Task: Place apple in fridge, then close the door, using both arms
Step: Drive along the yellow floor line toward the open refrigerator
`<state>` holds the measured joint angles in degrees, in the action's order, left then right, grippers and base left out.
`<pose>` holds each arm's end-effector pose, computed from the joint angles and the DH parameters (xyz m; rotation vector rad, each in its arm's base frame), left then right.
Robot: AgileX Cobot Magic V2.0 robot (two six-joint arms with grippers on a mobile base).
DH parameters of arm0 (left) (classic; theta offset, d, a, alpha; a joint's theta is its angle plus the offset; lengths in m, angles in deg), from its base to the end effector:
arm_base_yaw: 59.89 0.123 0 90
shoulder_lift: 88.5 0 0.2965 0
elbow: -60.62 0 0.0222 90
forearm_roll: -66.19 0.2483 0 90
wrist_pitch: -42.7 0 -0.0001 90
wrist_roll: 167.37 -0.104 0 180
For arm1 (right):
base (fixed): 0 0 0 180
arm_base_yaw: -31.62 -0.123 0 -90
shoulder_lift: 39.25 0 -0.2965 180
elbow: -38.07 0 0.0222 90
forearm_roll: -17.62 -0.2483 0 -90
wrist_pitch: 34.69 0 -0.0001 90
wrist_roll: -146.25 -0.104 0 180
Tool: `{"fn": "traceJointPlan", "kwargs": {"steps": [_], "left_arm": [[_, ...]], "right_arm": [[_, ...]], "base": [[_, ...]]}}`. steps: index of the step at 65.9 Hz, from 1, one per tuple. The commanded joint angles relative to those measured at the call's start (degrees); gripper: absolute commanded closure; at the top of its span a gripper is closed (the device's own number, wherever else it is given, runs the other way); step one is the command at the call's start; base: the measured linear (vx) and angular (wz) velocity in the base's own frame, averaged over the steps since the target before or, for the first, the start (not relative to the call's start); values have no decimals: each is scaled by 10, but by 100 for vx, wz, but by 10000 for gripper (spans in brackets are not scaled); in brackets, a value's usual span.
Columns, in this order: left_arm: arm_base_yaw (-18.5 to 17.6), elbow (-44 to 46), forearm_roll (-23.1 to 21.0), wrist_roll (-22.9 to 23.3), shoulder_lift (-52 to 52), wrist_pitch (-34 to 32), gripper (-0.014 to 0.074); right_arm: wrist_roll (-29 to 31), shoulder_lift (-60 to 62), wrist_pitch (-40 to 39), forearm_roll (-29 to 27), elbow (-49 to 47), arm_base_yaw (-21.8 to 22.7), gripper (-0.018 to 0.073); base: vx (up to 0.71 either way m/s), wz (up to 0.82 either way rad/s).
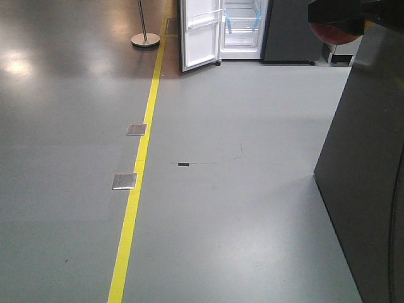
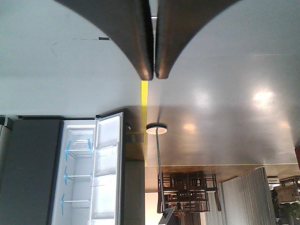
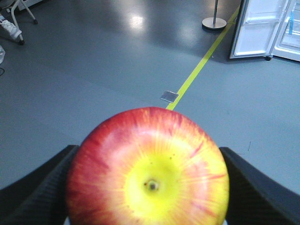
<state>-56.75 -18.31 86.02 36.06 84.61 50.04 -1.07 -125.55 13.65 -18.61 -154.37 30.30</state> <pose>0.0551 0.0076 0.1938 -0.1306 1.6132 0.0269 0.2958 0.0528 0.4682 -0.4250 1.9524 0.4016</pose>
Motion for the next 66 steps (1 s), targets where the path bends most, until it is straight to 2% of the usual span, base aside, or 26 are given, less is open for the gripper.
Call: {"fn": "traceJointPlan", "kwargs": {"steps": [1, 66], "left_arm": [[-3, 12, -3, 0, 3, -42, 603], [-3, 12, -3, 0, 3, -42, 603]], "right_arm": [[2, 17, -35, -22, -18, 2, 438], [2, 17, -35, -22, -18, 2, 438]], "base": [[14, -1], [11, 0]]}}
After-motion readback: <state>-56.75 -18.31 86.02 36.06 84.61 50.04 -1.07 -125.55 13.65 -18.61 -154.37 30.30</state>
